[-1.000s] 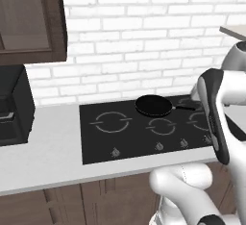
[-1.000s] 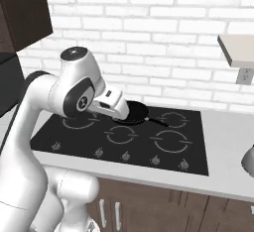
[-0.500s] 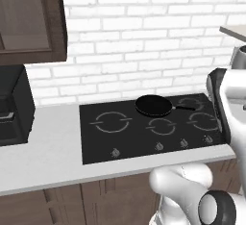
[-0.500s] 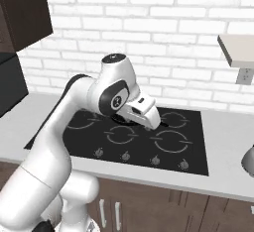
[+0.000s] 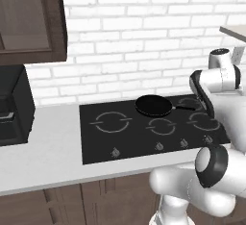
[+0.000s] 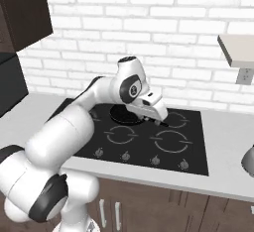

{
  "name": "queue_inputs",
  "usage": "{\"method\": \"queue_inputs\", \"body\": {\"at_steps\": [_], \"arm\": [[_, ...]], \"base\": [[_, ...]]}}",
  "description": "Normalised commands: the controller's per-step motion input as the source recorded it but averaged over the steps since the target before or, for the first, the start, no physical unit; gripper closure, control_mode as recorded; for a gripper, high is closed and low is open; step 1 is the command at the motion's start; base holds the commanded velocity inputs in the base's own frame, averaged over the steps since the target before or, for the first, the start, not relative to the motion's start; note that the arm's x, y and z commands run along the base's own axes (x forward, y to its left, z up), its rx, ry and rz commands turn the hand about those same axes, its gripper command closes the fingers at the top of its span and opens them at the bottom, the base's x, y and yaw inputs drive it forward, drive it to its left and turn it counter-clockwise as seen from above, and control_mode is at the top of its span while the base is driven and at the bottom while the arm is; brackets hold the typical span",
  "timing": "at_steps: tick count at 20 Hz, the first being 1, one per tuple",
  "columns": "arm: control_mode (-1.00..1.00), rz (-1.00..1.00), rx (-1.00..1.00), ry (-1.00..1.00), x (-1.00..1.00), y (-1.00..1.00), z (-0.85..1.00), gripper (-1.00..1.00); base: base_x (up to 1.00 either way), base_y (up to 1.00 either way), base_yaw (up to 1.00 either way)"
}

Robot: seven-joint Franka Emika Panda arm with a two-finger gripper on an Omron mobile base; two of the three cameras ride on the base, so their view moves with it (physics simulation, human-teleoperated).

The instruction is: Pick the kettle from the counter and place it on a stove burner. Then turn the burner on.

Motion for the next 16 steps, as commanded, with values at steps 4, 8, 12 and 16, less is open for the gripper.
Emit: {"method": "queue_inputs", "body": {"at_steps": [4,8,12,16], "arm": [[-1.00,0.00,0.00,-0.01,0.36,-0.28,-0.38,-1.00],[-1.00,0.00,0.00,0.00,0.06,-0.51,-0.22,-1.00],[-1.00,0.00,-0.01,-0.05,0.00,-0.59,-0.01,-1.00],[-1.00,0.00,-0.04,-0.08,-0.13,-0.44,0.00,-1.00]], "base": [[0.00,0.00,0.00],[0.00,0.00,0.00],[0.00,0.00,0.00],[0.00,0.00,0.00]]}}
